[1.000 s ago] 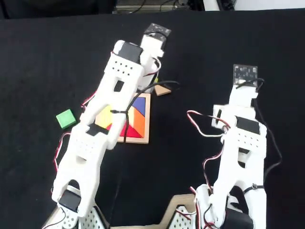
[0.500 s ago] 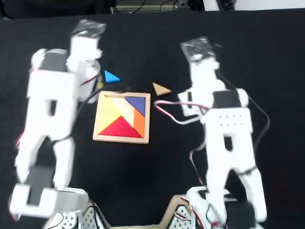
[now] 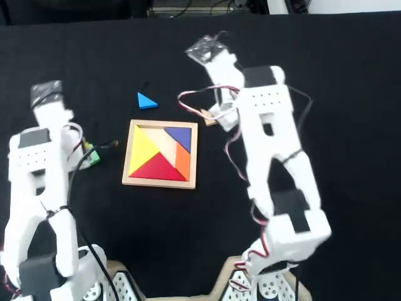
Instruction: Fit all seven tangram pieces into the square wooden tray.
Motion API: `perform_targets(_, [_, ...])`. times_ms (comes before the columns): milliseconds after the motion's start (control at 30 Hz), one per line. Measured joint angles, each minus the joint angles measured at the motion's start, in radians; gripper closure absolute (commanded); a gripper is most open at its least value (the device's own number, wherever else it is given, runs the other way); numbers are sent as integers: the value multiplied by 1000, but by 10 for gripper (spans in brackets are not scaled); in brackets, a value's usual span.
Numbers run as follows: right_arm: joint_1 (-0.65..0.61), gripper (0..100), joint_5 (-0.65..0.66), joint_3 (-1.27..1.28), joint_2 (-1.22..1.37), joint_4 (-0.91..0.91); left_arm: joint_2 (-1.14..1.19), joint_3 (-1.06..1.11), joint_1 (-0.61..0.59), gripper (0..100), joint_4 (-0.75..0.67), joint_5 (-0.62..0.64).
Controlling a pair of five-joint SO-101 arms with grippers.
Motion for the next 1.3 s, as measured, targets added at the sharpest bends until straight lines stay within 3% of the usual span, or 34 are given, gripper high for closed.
perform_targets(533, [-84,695,193,-356,450,81,-18,199,-32,820,-210,29])
perform_targets(1000, [-55,695,242,-660,718,86,-18,204,-32,820,-215,29])
perform_targets(1300, [-29,695,247,-893,879,187,-18,204,-32,820,-215,29])
